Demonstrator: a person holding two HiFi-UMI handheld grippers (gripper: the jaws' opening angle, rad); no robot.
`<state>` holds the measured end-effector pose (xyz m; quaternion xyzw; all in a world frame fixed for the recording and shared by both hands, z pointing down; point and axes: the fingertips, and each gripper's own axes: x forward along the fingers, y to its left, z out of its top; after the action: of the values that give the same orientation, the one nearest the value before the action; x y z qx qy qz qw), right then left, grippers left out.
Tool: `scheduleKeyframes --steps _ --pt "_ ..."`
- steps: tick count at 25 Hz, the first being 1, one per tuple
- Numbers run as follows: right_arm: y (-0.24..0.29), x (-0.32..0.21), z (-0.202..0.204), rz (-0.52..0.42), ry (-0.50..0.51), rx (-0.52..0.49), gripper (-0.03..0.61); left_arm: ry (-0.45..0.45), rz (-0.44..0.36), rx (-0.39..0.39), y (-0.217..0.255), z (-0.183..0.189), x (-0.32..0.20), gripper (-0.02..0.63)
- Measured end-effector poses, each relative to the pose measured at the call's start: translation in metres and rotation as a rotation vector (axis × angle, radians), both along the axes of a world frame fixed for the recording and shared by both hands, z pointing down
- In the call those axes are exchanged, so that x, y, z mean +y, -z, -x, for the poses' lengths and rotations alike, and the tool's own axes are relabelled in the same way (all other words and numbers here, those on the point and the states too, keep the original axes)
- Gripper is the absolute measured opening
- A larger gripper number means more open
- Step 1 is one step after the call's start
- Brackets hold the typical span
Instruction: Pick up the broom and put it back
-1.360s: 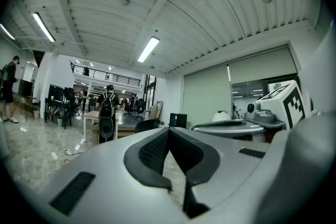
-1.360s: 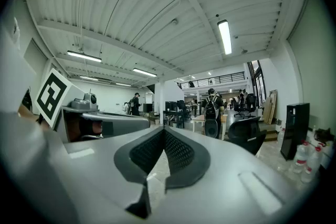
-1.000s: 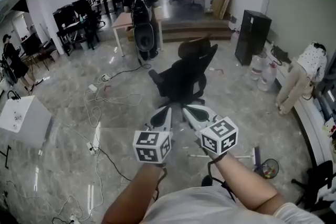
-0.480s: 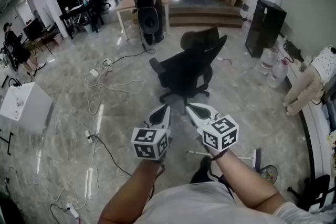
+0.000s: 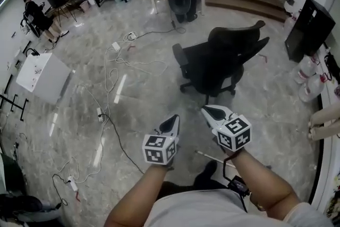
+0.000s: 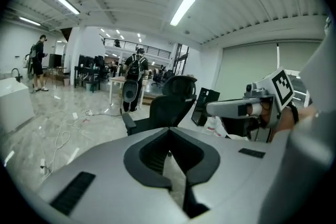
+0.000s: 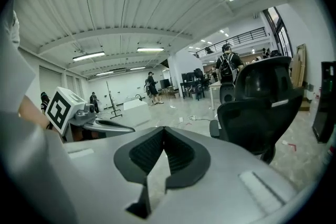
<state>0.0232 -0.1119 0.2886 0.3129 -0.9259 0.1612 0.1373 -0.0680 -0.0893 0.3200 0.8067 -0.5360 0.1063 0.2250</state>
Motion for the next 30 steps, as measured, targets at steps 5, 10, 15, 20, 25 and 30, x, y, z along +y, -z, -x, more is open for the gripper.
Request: scheduleKeyframes --steps 5,10,15,20,25,30 --pt "-0.078 -0.03 0.015 0.081 0.048 0.029 0.005 0.039 0.096 0.014 -0.08 0.016 -0.029 0.005" --pt "-0.197 -0.029 0.028 0.196 0.097 0.155 0.008 0.014 0.184 0.055 -0.172 0.028 -0.043 0.005" --pt "-0.343 -0.028 0.019 0.264 0.129 0.293 0.041 -0.04 0.273 0.068 -0.296 0.029 -0.045 0.005" --pt "-0.515 -0.011 0.012 0.325 0.208 0.392 0.097 -0.057 0.359 0.073 -0.455 0.03 -0.037 0.005" --pt "-0.691 0.026 0.003 0.403 0.327 0.513 0.133 -0.078 0.44 0.079 -0.598 0.027 -0.014 0.005" --pt "-0.858 0.061 -0.01 0.453 0.44 0.665 0.143 -0.101 0.486 0.078 -0.722 0.027 -0.001 0.005"
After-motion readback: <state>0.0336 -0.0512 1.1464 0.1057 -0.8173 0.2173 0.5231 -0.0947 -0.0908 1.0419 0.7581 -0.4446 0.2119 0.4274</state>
